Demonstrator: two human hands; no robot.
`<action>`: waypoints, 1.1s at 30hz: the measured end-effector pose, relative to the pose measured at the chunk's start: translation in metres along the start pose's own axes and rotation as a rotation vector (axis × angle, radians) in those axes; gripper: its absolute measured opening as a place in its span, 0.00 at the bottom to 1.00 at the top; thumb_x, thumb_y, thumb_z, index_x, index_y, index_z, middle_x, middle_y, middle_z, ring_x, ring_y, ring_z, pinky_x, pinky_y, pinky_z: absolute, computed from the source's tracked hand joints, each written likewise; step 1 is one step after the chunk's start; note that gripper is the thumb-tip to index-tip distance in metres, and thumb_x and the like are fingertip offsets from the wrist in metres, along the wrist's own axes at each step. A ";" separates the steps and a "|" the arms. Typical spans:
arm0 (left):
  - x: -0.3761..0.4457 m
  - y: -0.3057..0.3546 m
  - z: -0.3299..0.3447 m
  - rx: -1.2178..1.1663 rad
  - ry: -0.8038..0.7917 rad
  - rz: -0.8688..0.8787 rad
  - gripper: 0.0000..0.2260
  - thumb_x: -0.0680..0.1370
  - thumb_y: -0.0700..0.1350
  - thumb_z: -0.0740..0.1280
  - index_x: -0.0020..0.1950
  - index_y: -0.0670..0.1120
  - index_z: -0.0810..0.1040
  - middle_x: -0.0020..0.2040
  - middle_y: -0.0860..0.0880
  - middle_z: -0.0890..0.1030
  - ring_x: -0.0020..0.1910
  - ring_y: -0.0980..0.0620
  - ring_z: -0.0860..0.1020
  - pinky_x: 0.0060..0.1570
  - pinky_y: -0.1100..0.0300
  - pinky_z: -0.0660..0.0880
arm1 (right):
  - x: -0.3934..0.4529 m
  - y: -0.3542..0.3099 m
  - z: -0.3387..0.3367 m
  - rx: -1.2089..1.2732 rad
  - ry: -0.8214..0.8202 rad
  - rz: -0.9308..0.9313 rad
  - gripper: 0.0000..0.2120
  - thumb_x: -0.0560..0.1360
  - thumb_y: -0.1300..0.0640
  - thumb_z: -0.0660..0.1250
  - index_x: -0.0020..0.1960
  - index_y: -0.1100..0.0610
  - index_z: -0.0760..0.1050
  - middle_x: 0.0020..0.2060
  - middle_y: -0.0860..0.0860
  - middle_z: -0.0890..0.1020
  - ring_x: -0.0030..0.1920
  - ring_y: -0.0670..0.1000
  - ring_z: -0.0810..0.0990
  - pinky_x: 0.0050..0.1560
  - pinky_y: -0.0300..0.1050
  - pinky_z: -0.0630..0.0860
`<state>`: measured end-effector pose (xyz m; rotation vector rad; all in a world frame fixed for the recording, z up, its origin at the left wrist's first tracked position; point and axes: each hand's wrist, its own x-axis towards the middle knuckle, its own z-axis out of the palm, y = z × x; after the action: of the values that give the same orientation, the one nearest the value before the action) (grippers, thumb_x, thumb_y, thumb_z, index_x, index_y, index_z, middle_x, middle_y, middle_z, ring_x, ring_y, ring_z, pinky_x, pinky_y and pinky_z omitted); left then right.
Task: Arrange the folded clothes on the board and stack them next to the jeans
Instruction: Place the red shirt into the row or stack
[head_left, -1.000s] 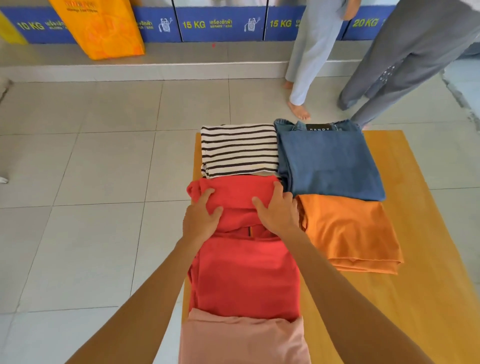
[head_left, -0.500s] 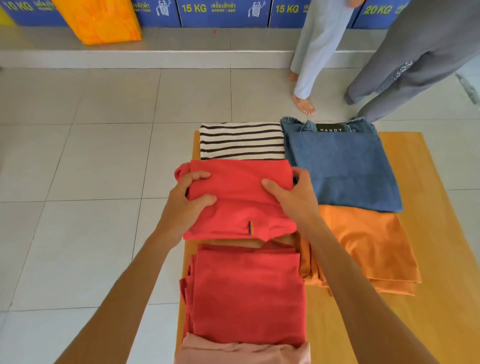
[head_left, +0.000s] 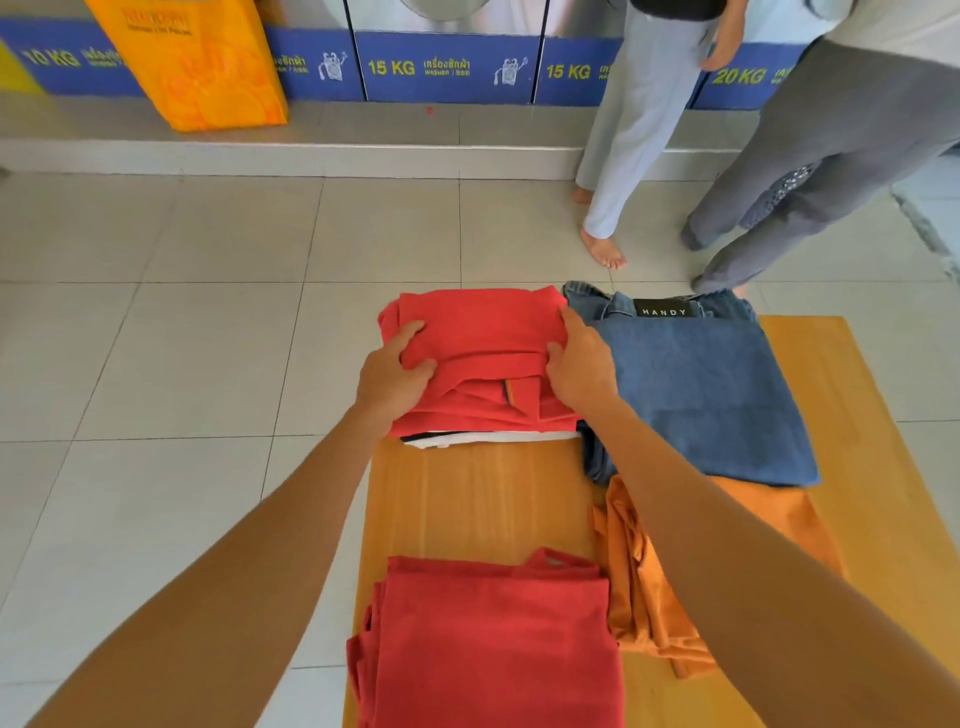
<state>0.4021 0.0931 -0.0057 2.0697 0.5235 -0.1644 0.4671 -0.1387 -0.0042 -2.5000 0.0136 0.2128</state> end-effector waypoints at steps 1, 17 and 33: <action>-0.001 -0.004 0.004 0.015 0.016 0.002 0.26 0.78 0.48 0.67 0.76 0.60 0.66 0.70 0.47 0.73 0.49 0.55 0.76 0.53 0.62 0.67 | -0.002 0.004 0.007 -0.043 0.015 -0.009 0.29 0.81 0.60 0.60 0.80 0.54 0.58 0.60 0.62 0.75 0.56 0.64 0.77 0.50 0.55 0.75; -0.213 -0.076 0.007 0.022 -0.051 -0.148 0.26 0.78 0.49 0.67 0.72 0.66 0.64 0.62 0.53 0.77 0.53 0.61 0.76 0.52 0.64 0.73 | -0.185 0.042 -0.032 0.222 0.010 0.068 0.17 0.76 0.63 0.66 0.64 0.53 0.76 0.56 0.51 0.81 0.49 0.48 0.80 0.49 0.33 0.72; -0.307 -0.084 0.049 -0.064 0.160 -0.388 0.41 0.67 0.60 0.76 0.74 0.52 0.60 0.66 0.44 0.73 0.58 0.45 0.75 0.55 0.49 0.76 | -0.350 0.072 -0.009 0.320 -0.257 0.271 0.31 0.78 0.43 0.66 0.77 0.38 0.57 0.65 0.50 0.78 0.58 0.53 0.79 0.59 0.49 0.75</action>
<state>0.0946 -0.0026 0.0010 1.9099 1.0153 -0.2063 0.1191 -0.2157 0.0152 -2.1298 0.2617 0.5945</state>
